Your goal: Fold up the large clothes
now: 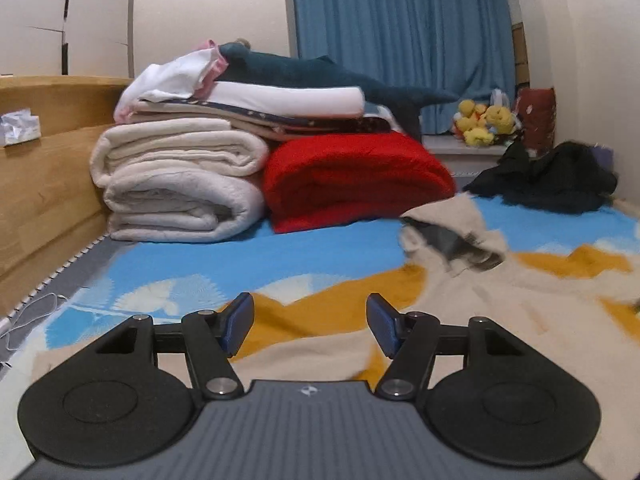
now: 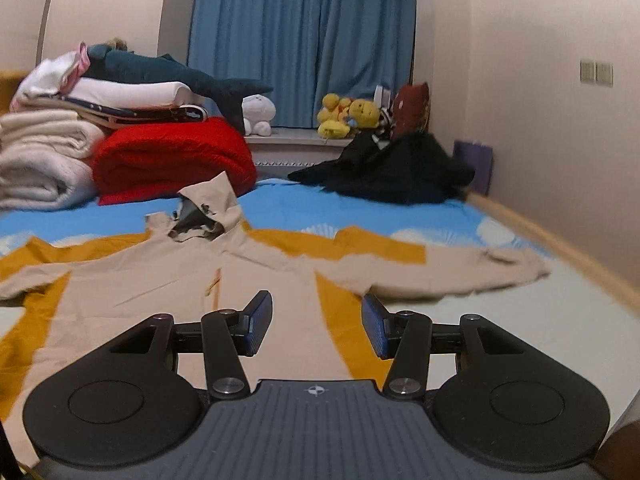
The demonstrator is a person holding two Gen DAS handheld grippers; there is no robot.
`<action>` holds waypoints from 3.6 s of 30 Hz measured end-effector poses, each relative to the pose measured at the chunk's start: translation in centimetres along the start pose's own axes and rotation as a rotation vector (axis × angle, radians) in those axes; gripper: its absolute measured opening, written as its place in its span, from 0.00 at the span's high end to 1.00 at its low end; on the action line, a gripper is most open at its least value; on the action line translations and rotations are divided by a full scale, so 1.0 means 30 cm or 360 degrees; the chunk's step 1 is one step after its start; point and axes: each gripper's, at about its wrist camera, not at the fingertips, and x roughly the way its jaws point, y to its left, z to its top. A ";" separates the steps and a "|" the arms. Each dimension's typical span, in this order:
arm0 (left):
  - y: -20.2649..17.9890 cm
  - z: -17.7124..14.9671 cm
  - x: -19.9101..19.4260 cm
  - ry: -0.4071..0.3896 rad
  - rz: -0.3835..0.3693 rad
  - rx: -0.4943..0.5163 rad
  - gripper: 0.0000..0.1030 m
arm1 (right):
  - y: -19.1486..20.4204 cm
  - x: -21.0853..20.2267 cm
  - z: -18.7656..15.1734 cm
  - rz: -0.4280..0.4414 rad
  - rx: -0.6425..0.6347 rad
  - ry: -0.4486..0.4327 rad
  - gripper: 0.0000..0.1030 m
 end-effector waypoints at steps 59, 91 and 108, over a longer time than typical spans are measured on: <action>-0.016 0.043 0.335 0.0449 -0.0058 -0.0562 0.58 | 0.291 0.668 0.199 0.0683 0.0355 0.0553 0.87; 0.077 0.078 0.517 0.0522 0.0020 -0.0520 0.58 | 0.018 0.921 0.228 0.0032 0.0678 0.0168 0.96; -0.082 -0.099 0.641 0.0895 0.0034 -0.0260 0.57 | -0.125 1.028 0.132 0.0074 0.0927 0.0394 0.87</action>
